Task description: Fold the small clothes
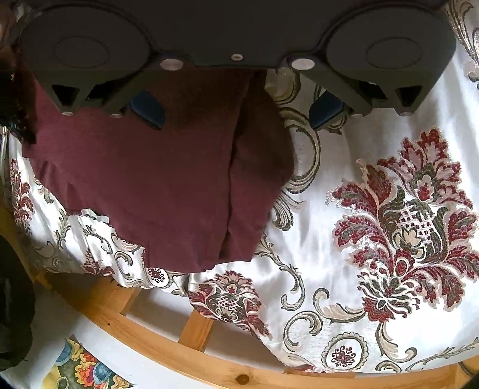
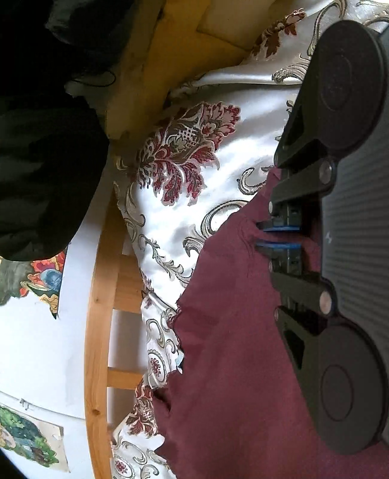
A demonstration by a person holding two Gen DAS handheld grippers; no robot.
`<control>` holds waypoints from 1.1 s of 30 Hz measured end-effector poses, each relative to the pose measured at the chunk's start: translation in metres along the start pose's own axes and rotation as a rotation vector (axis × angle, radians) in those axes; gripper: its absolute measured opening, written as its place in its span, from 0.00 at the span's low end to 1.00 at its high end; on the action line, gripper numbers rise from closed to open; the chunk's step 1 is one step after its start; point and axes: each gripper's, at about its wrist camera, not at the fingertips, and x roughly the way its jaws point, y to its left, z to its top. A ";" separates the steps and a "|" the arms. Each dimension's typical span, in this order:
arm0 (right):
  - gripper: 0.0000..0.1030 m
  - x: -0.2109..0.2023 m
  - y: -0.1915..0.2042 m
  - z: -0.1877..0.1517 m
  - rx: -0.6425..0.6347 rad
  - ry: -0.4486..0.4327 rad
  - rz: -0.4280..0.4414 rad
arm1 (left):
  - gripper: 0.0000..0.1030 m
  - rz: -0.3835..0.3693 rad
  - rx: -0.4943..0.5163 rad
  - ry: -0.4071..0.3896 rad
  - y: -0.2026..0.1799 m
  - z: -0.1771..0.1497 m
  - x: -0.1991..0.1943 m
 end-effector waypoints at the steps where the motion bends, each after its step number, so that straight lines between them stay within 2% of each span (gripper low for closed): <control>1: 0.18 -0.001 0.001 0.000 -0.005 -0.003 0.000 | 0.99 0.001 0.004 0.002 -0.001 -0.001 -0.001; 2: 0.24 -0.003 0.002 0.000 -0.009 -0.005 -0.004 | 0.99 0.005 0.009 0.007 -0.001 -0.001 -0.001; 4: 0.50 -0.005 0.006 0.000 -0.017 -0.004 -0.030 | 0.99 0.020 0.017 0.020 0.000 -0.002 -0.001; 5: 0.55 -0.007 0.008 0.001 -0.023 -0.010 -0.040 | 0.99 0.027 0.019 0.024 0.000 -0.002 -0.001; 7: 0.71 -0.013 0.010 0.004 -0.041 -0.027 -0.050 | 0.99 0.035 0.020 0.029 0.002 -0.002 -0.002; 10: 0.89 -0.024 0.019 0.011 -0.078 -0.068 -0.086 | 0.99 0.039 0.025 0.029 0.006 -0.002 -0.005; 13: 0.99 -0.035 0.028 0.015 -0.099 -0.100 -0.078 | 0.99 0.047 0.029 0.029 0.009 -0.003 -0.008; 16: 0.99 -0.047 0.040 0.017 -0.115 -0.111 -0.035 | 0.99 0.049 0.026 0.030 0.013 -0.004 -0.011; 19: 0.99 -0.058 0.054 0.018 -0.112 -0.084 0.004 | 0.99 0.041 0.028 0.024 0.015 -0.003 -0.015; 22: 1.00 -0.071 0.068 0.014 -0.040 0.001 0.002 | 0.99 0.015 0.023 0.002 0.019 -0.002 -0.020; 24: 1.00 -0.077 0.075 0.012 0.066 0.097 -0.022 | 0.99 -0.006 0.008 -0.028 0.023 -0.002 -0.025; 26: 1.00 -0.083 0.080 0.008 0.142 0.133 0.011 | 0.99 -0.021 -0.002 -0.046 0.026 -0.003 -0.027; 29: 1.00 -0.082 0.087 0.006 0.106 0.118 0.050 | 0.99 -0.024 0.006 -0.049 0.027 -0.003 -0.028; 31: 1.00 -0.076 0.092 0.003 0.066 0.133 0.025 | 0.99 -0.031 0.027 -0.063 0.026 -0.002 -0.030; 33: 1.00 -0.070 0.091 -0.003 0.083 0.163 0.031 | 0.99 -0.031 0.053 -0.076 0.023 -0.003 -0.030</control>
